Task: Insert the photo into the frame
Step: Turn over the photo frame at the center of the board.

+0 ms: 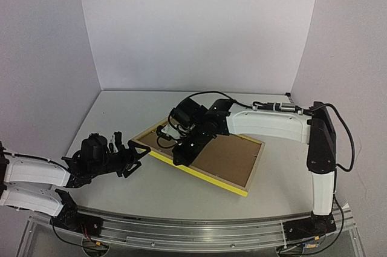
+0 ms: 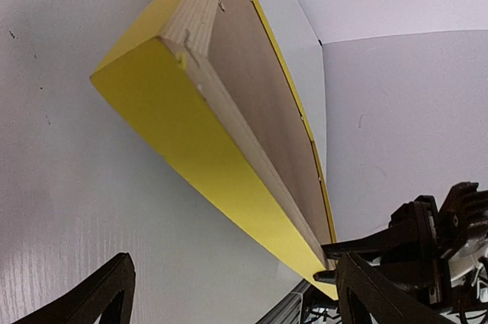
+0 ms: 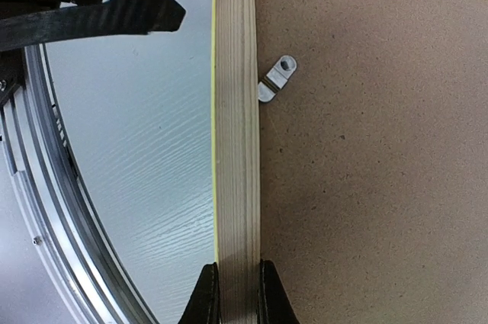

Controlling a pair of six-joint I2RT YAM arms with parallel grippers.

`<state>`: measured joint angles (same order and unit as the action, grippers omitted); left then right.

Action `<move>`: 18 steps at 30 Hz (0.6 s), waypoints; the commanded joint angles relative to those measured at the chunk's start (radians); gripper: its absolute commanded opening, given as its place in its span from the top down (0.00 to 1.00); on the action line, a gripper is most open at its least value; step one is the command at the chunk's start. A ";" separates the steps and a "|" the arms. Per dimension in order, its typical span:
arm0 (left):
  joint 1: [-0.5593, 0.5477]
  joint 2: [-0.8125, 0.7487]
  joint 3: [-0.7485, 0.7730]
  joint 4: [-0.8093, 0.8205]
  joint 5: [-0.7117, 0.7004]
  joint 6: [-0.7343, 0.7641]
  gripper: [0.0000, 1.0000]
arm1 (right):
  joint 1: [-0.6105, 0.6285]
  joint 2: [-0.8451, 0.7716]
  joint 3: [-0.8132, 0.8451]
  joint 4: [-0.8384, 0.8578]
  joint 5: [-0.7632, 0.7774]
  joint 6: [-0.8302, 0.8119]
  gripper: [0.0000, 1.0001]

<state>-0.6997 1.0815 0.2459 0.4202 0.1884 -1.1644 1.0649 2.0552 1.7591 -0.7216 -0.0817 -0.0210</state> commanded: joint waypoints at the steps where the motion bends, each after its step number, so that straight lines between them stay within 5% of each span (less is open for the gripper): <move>1: -0.018 0.112 0.060 0.137 -0.116 -0.205 0.11 | -0.002 -0.009 0.091 0.027 -0.042 0.049 1.00; 18: -0.053 0.323 0.217 0.093 -0.252 -0.392 0.60 | 0.009 0.033 0.113 0.028 -0.026 0.013 1.00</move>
<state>-0.7474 1.3788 0.4112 0.5169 -0.0296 -1.5069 1.0671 2.0948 1.7969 -0.7372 -0.0940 0.0043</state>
